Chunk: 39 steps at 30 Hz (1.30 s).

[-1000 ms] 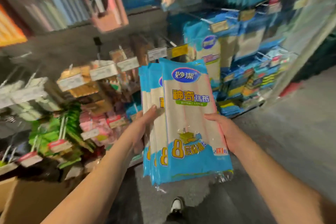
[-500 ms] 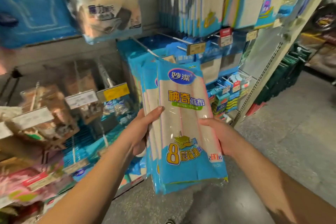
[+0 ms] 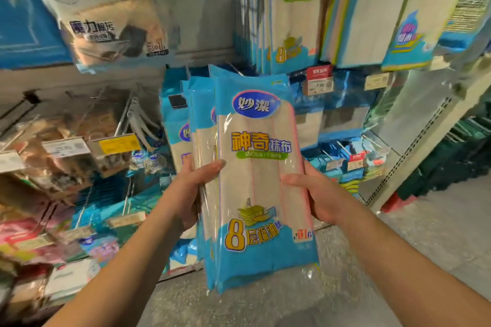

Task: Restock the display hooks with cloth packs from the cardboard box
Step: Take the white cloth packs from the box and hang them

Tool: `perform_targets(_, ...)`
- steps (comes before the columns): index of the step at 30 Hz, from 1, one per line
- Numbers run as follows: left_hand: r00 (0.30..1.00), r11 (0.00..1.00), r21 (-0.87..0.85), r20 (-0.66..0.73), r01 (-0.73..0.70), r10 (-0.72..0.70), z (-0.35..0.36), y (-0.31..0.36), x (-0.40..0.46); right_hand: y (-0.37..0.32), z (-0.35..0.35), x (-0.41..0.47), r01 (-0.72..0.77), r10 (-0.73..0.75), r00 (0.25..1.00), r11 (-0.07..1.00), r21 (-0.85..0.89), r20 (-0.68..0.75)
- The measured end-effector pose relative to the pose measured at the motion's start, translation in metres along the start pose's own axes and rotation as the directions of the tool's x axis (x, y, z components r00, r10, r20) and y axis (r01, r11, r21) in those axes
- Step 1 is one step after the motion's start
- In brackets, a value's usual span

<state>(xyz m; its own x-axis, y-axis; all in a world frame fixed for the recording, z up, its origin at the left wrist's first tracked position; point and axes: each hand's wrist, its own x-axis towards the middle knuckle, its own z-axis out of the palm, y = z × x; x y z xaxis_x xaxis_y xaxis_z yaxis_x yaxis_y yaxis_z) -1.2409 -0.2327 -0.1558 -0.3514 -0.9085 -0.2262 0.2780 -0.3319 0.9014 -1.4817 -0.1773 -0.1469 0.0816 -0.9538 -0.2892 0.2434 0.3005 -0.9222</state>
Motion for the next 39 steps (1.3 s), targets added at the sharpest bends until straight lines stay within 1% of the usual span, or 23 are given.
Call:
perform_targets(4, 0.995, 0.998, 0.012, -0.08, -0.063, 0.063, 0.042, -0.004, -0.002, -0.026, -0.039, 0.002, 0.013, -0.01, 0.997, 0.999, -0.044, 0.072)
perform_targets(8, 0.988, 0.993, -0.005, -0.103, -0.114, 0.113, 0.067, 0.003, 0.0, -0.057, -0.061, 0.013, 0.067, -0.048, 0.987, 0.991, -0.118, 0.153)
perform_targets(10, 0.985, 0.992, -0.017, -0.124, -0.123, 0.12, 0.075, 0.009, 0.002, -0.081, -0.066, 0.03, 0.117, -0.105, 0.985, 0.99, -0.077, 0.139)
perform_targets(12, 0.982, 0.99, -0.024, -0.129, -0.141, 0.137, 0.081, 0.016, 0.006, -0.118, -0.063, 0.049, 0.207, -0.203, 0.977, 0.977, -0.044, 0.067)
perform_targets(13, 0.981, 0.988, -0.027, -0.123, -0.153, 0.149, 0.084, 0.02, 0.008, -0.14, -0.06, 0.058, 0.273, -0.273, 0.962, 0.961, -0.051, 0.018)
perform_targets(15, 0.978, 0.983, -0.029, -0.115, -0.18, 0.176, 0.086, 0.028, 0.013, -0.18, -0.051, 0.075, 0.422, -0.434, 0.9, 0.889, -0.177, -0.037)
perform_targets(16, 0.975, 0.98, -0.027, -0.112, -0.195, 0.191, 0.085, 0.032, 0.016, -0.197, -0.048, 0.083, 0.475, -0.499, 0.866, 0.839, -0.264, -0.03)
perform_targets(18, 0.972, 0.975, -0.01, -0.083, -0.221, 0.219, 0.084, 0.041, 0.023, -0.225, -0.04, 0.093, 0.532, -0.57, 0.821, 0.753, -0.387, 0.022)
perform_targets(20, 0.969, 0.97, 0.006, -0.047, -0.244, 0.244, 0.082, 0.051, 0.032, -0.243, -0.036, 0.103, 0.566, -0.594, 0.8, 0.699, -0.436, 0.087)
perform_targets(21, 0.965, 0.966, 0.005, -0.037, -0.258, 0.258, 0.08, 0.056, 0.036, -0.25, -0.035, 0.107, 0.577, -0.592, 0.797, 0.69, -0.437, 0.118)
perform_targets(24, 0.959, 0.959, -0.008, 0.0, -0.285, 0.285, 0.075, 0.071, 0.051, -0.267, -0.035, 0.118, 0.581, -0.558, 0.81, 0.726, -0.368, 0.181)
perform_targets(26, 0.954, 0.954, 0.022, 0.028, -0.298, 0.297, 0.074, 0.08, 0.062, -0.276, -0.038, 0.121, 0.58, -0.544, 0.815, 0.757, -0.303, 0.2)
perform_targets(29, 0.945, 0.945, 0.034, 0.046, -0.324, 0.323, 0.076, 0.09, 0.077, -0.288, -0.043, 0.119, 0.597, -0.559, 0.8, 0.779, -0.193, 0.218)
perform_targets(32, 0.935, 0.938, 0.026, 0.103, -0.345, 0.34, 0.086, 0.097, 0.09, -0.298, -0.05, 0.117, 0.599, -0.581, 0.79, 0.799, -0.047, 0.196)
perform_targets(34, 0.925, 0.931, 0.021, 0.125, -0.364, 0.359, 0.096, 0.102, 0.098, -0.305, -0.053, 0.117, 0.619, -0.616, 0.771, 0.784, 0.036, 0.159)
perform_targets(37, 0.917, 0.924, 0.009, 0.129, -0.382, 0.377, 0.11, 0.109, 0.112, -0.317, -0.057, 0.116, 0.648, -0.651, 0.751, 0.759, 0.061, 0.111)
perform_targets(39, 0.911, 0.92, 0.006, 0.138, -0.393, 0.388, 0.12, 0.114, 0.12, -0.324, -0.06, 0.114, 0.661, -0.658, 0.747, 0.751, 0.008, 0.097)
